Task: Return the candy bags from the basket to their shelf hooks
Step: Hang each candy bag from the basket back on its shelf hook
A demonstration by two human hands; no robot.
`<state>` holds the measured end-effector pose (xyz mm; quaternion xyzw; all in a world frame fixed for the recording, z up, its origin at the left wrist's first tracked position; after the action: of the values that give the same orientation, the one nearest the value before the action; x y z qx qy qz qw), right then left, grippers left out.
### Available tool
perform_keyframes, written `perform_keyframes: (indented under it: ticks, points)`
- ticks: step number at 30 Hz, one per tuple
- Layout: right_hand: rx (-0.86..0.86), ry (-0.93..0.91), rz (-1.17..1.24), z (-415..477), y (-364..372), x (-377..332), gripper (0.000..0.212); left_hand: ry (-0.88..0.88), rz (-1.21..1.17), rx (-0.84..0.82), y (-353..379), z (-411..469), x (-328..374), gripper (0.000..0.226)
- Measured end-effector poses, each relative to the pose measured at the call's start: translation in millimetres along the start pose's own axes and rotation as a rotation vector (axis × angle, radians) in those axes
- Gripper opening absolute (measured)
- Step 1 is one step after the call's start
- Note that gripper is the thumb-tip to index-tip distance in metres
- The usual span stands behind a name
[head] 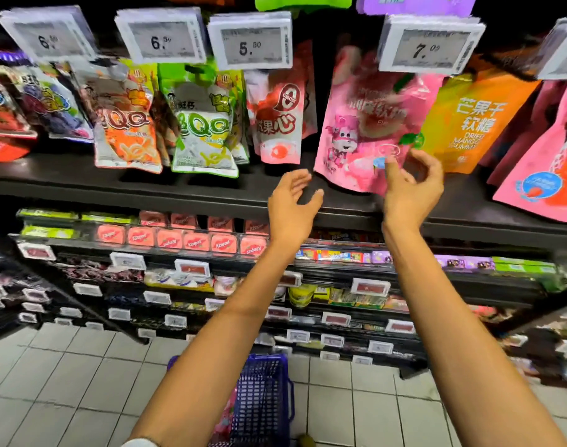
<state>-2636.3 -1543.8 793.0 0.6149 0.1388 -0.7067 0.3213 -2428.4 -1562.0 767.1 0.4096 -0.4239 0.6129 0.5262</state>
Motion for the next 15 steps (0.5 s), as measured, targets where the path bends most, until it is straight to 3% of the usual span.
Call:
perform_keyframes:
  ticks: [3,6,10,15]
  points:
    - [0.076,-0.1,-0.077,-44.5,-7.6,0.9,0.03,-0.004,-0.071,0.023,-34.0,-23.1,-7.8,0.019]
    - [0.06,-0.054,-0.113,-97.9,-4.2,23.1,0.023,-0.062,-0.09,-0.003,-82.2,-51.2,-34.2,0.013]
    - [0.002,0.108,-0.175,-182.9,5.0,89.5,0.015,-0.238,-0.008,-0.071,-151.4,-103.0,-105.3,0.018]
    - [-0.15,0.488,-0.329,-308.3,14.9,219.3,0.017,-0.474,0.017,-0.109,-240.2,-179.9,-226.1,0.011]
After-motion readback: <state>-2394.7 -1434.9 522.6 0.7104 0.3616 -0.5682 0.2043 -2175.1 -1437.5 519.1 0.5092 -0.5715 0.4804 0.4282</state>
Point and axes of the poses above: each hand's wrist, its own z-axis towards the middle knuckle, its own y-axis out of the palm, x = y × z, the point moved 6 cm from there along z, towards the middle knuckle, and after that the axes turned 7 degrees about y, right-handed, at the moved point
